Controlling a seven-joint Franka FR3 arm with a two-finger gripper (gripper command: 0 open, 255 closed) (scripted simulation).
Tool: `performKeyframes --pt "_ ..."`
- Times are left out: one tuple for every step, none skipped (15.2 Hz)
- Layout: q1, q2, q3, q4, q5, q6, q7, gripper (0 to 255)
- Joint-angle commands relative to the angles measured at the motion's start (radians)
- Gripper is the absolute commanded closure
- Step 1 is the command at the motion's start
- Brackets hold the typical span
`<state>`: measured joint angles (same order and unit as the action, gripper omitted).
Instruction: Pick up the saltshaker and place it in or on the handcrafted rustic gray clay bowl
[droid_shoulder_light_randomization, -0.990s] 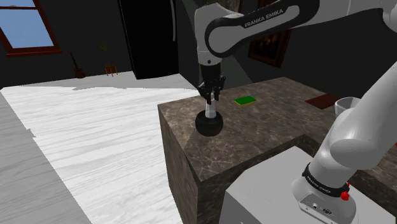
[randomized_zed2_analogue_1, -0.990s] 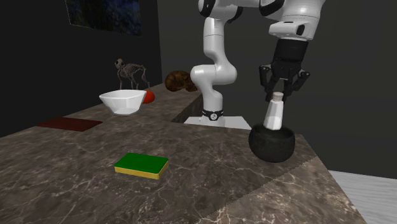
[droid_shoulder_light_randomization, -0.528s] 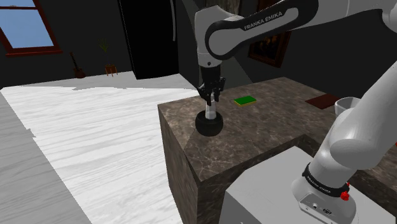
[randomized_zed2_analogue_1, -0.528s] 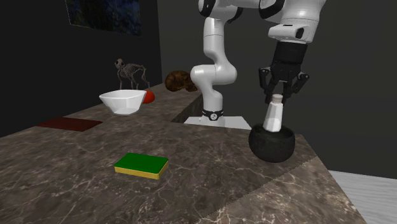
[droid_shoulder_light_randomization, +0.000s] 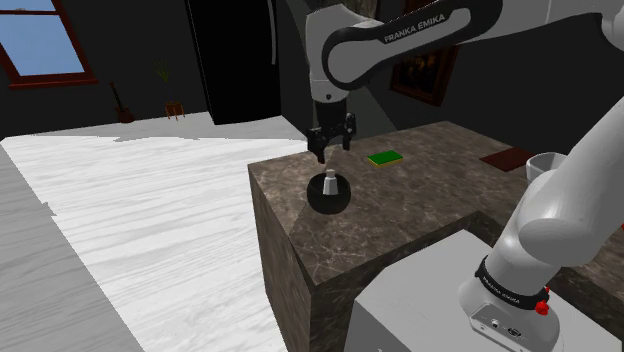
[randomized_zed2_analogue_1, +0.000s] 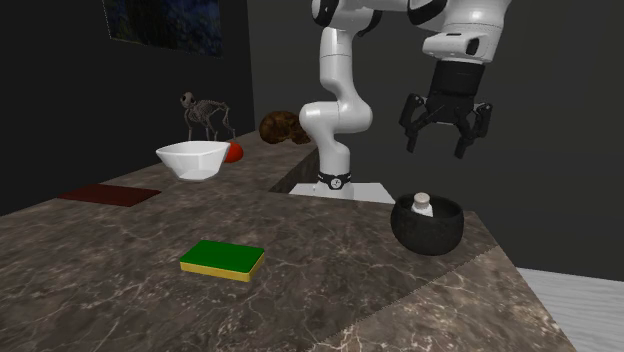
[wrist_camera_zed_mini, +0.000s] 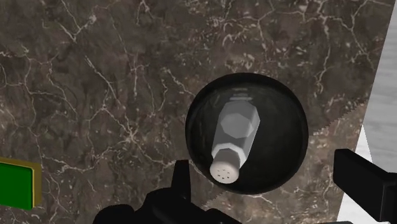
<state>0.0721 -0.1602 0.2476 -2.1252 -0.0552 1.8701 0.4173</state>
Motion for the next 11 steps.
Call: performKeyframes --pt "0.001 -0.004 0.001 0.044 0.002 -0.049 -0.001 0" --pt "0.002 -0.005 0.002 0.077 0.003 -0.082 -0.001 0" --pt "0.002 -0.004 0.003 0.104 0.004 -0.109 -0.001 0" --pt "0.003 -0.004 0.003 0.104 0.004 -0.109 -0.001 0" --pt "0.002 -0.005 0.003 0.104 0.004 -0.109 -0.001 0" --pt "0.002 -0.004 0.003 0.104 0.004 -0.109 -0.001 0" --pt "0.002 -0.004 0.003 0.104 0.004 -0.109 -0.001 0" --pt "0.002 -0.004 0.003 0.104 0.004 -0.109 -0.001 0" --pt "0.002 -0.004 0.003 0.104 0.004 -0.109 -0.001 0" --pt "0.002 -0.004 0.003 0.104 0.004 -0.109 -0.001 0" --pt "0.002 -0.005 0.003 0.103 0.004 -0.109 -0.001 0"
